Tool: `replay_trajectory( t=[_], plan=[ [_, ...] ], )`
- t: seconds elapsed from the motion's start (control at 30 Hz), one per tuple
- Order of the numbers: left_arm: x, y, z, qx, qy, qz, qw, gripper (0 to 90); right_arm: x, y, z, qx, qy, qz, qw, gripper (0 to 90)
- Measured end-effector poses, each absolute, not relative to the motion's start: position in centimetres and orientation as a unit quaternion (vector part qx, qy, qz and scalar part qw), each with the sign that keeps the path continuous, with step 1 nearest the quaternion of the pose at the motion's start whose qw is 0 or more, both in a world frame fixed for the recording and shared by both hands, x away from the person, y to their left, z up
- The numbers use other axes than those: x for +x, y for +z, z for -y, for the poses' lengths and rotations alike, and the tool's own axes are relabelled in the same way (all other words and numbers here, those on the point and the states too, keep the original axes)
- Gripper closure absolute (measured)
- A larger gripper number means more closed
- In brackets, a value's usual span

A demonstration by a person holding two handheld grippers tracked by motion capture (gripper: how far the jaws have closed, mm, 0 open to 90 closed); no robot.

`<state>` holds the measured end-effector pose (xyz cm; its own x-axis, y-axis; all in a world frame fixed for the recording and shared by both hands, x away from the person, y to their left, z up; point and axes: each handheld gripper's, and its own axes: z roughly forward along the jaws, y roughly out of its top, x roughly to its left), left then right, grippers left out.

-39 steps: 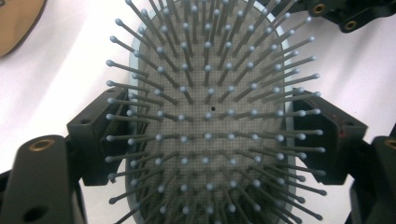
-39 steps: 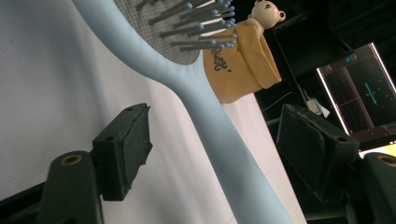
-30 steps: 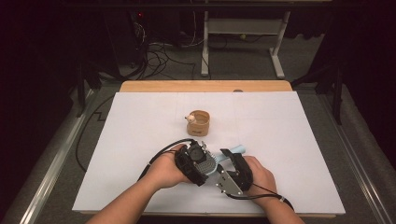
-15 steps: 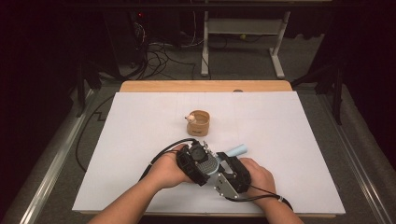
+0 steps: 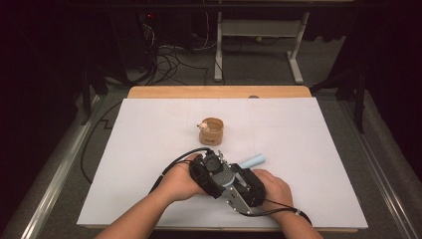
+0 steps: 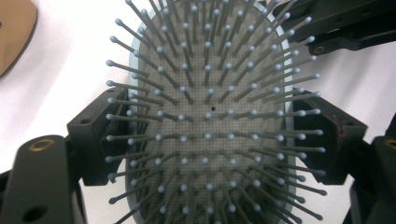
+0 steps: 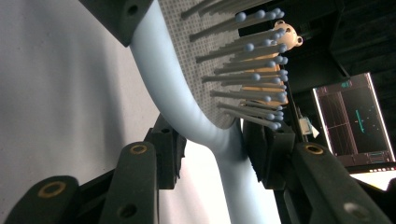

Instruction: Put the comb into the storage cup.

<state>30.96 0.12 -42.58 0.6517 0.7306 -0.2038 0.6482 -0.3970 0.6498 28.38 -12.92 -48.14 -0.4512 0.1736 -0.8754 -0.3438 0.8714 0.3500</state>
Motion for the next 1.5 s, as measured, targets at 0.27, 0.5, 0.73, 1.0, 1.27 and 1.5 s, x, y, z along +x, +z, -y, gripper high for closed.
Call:
replay_trajectory(
  t=[0.27, 0.5, 0.73, 1.0, 1.27, 1.5],
  plan=[
    [30.91, -42.59, -0.07, 0.834, 0.055, -0.414, 0.362, 20.6, 28.35, -48.21, 12.9, -0.055, 0.243, -0.813, 0.525, 62.3],
    [30.89, -42.53, -0.13, 0.836, 0.056, -0.41, 0.36, 20.6, 28.32, -48.21, 12.89, -0.072, 0.226, -0.811, 0.535, 63.9],
    [30.89, -42.5, -0.14, 0.834, 0.053, -0.413, 0.361, 20.6, 28.29, -48.29, 12.82, -0.081, 0.22, -0.807, 0.542, 65.2],
    [30.95, -42.46, -0.16, 0.834, 0.049, -0.414, 0.361, 20.5, 28.23, -48.4, 12.76, -0.084, 0.212, -0.804, 0.549, 67.1],
    [31.14, -42.23, -0.25, 0.829, 0.037, -0.42, 0.367, 20.2, 28.23, -48.55, 12.71, -0.089, 0.194, -0.8, 0.561, 71.3],
    [31.29, -41.86, -0.4, 0.825, 0.031, -0.423, 0.374, 20.1, 28.21, -48.52, 12.68, -0.078, 0.191, -0.806, 0.555, 74.7]
  ],
)
